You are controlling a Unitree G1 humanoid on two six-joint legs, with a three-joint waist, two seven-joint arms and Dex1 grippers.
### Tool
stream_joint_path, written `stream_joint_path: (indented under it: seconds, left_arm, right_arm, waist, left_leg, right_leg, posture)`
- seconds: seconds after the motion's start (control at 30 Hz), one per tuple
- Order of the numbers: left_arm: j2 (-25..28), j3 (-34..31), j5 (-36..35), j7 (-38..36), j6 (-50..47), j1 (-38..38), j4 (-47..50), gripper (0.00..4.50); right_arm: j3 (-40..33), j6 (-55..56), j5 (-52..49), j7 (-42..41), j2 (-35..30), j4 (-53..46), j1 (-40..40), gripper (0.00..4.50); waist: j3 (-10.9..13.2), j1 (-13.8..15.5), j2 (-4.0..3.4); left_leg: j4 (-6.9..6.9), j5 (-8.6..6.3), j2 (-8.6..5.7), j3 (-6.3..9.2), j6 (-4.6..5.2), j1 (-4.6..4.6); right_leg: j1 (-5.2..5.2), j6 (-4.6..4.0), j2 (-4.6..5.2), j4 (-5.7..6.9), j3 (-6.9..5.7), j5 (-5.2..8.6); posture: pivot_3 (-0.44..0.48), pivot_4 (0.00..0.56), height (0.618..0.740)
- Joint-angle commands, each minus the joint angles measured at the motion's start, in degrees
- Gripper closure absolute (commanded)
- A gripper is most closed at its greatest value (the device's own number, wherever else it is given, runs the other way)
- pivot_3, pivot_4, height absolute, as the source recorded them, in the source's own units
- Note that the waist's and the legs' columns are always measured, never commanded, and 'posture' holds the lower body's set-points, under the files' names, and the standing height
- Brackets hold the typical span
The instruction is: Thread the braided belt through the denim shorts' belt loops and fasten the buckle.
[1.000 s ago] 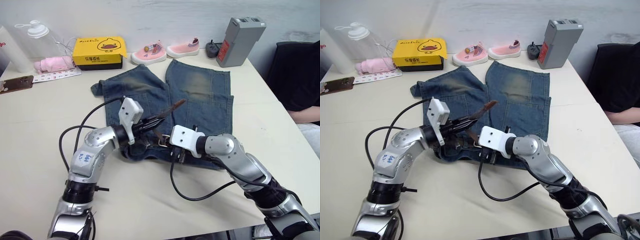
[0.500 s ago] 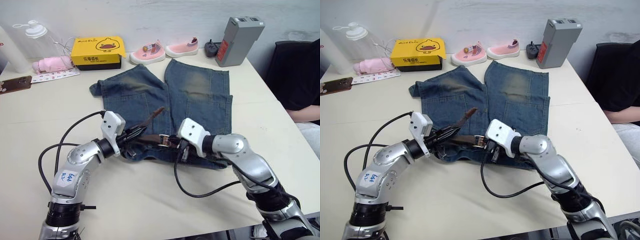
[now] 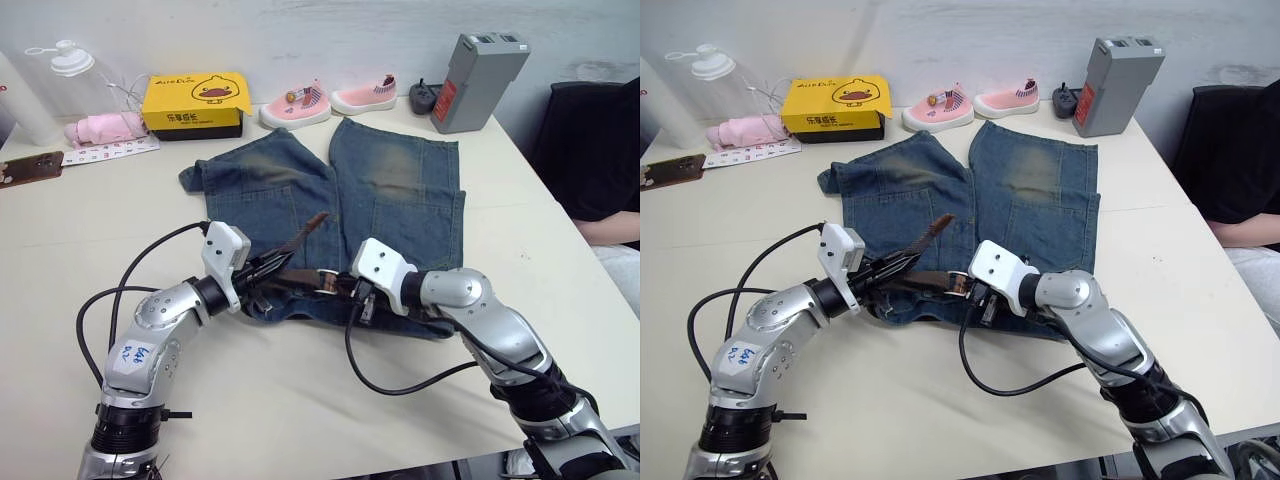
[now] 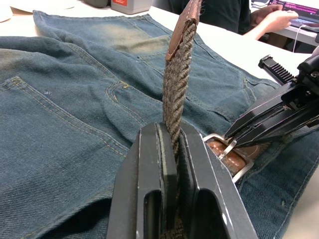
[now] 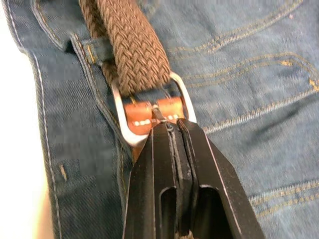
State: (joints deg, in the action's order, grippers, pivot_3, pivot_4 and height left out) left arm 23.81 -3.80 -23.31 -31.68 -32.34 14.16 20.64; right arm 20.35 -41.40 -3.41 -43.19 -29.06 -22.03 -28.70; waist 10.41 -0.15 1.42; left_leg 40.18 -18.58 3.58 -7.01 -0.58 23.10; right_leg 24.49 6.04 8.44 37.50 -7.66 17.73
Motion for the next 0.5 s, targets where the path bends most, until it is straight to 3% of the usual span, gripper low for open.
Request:
stream_joint_path:
  seconds: [0.03,0.5]
  left_arm:
    - [0.32,-0.18,-0.52,0.4,0.31,0.55,2.24,4.5]
    - [0.08,0.45,-0.35,0.42,1.01,0.6,1.96,4.5]
  right_arm:
    - [0.98,0.41,0.03,0.01,0.59,-0.86,-1.15,4.41]
    - [6.88,1.31,2.31,-2.87,1.51,7.5,-7.79,4.41]
  waist:
    - [0.0,-0.01,0.0]
    - [0.0,-0.18,0.0]
  left_leg:
    - [0.0,0.0,0.0,0.0,0.0,0.0]
    - [0.0,0.0,0.01,0.0,-0.01,-0.02]
  right_leg:
    - [0.0,0.0,0.0,0.0,0.0,0.0]
    - [0.0,0.0,0.0,0.02,0.01,0.0]
  posture:
    - [0.0,0.15,0.698]
    - [0.0,0.15,0.698]
